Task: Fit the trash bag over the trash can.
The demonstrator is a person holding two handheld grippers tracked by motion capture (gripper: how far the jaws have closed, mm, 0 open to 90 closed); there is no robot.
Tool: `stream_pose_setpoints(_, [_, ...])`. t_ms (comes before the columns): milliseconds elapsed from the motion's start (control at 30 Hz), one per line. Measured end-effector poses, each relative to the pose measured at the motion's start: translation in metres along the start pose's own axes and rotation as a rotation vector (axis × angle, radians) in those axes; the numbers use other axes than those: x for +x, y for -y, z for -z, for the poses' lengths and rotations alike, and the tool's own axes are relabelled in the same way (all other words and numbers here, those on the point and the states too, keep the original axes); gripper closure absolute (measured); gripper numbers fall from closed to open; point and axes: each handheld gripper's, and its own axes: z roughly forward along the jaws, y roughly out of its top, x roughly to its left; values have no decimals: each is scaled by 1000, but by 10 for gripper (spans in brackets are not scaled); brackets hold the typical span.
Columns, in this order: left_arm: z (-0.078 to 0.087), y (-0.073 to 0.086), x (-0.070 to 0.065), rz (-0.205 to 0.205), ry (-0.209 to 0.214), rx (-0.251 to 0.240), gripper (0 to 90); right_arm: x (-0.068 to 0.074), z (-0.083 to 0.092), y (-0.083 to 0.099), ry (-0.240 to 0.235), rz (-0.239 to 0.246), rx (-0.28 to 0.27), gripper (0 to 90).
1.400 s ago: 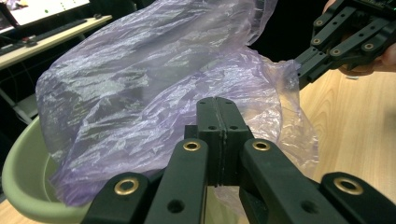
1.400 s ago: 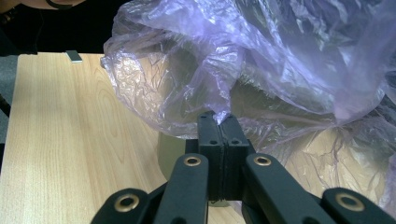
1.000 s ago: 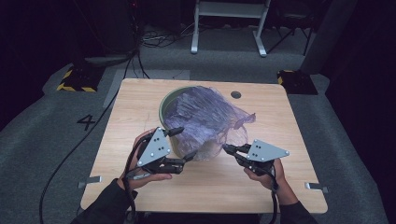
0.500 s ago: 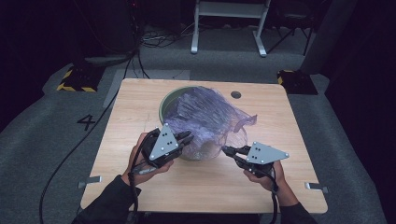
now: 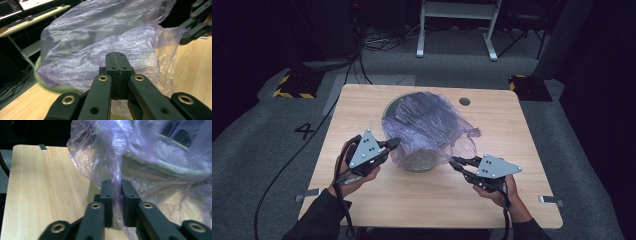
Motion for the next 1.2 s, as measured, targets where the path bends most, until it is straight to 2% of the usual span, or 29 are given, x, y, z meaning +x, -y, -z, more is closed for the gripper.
stream_pose_setpoints(33, [2, 1, 2, 2, -1, 1, 899, 0, 3, -1, 5, -2, -4, 781])
stream_pose_setpoints(100, [6, 5, 4, 5, -14, 1, 899, 0, 8, -3, 29, 1, -11, 676])
stream_pose_setpoints(267, [12, 12, 13, 25, -30, 5, 899, -3, 24, -10, 76, -11, -35, 557])
stream_pose_setpoints(367, [13, 15, 16, 38, -33, 0, 900, -3, 33, -16, 112, -9, -73, 477])
stream_pose_setpoints(400, [13, 16, 17, 37, -36, -1, 899, -4, 36, -18, 134, -12, -84, 466])
stream_pose_setpoints(533, [11, 20, 19, 45, -40, 0, 899, -11, 43, -29, 285, 0, -108, 408])
stream_pose_setpoints(600, [11, 22, 21, 52, -40, 1, 900, -18, 44, -34, 315, -7, -134, 390])
stream_pose_setpoints(767, [10, 28, 27, 63, -44, 9, 899, -38, 33, -42, 401, -5, -92, 320])
stream_pose_setpoints(800, [10, 30, 29, 67, -43, 10, 899, -42, 31, -44, 409, -8, -88, 318])
stream_pose_setpoints(967, [9, 39, 35, 90, -38, 15, 899, -62, 19, -46, 345, -74, -78, 322])
stream_pose_setpoints(1000, [9, 41, 36, 92, -40, 13, 899, -64, 16, -46, 345, -82, -73, 324])
stream_pose_setpoints(1067, [11, 43, 37, 93, -41, 8, 882, -69, 12, -45, 337, -93, -59, 411])
stream_pose_setpoints(1100, [12, 43, 37, 96, -46, 4, 841, -70, 9, -45, 327, -95, -52, 431])
stream_pose_setpoints(1133, [13, 44, 37, 99, -52, 1, 798, -70, 7, -45, 334, -87, -46, 487])
stream_pose_setpoints(1167, [15, 44, 38, 95, -40, -2, 794, -71, 6, -45, 322, -81, -43, 591])
stream_pose_setpoints(1200, [17, 44, 37, 85, -22, -6, 760, -71, 6, -45, 294, -69, -43, 625])
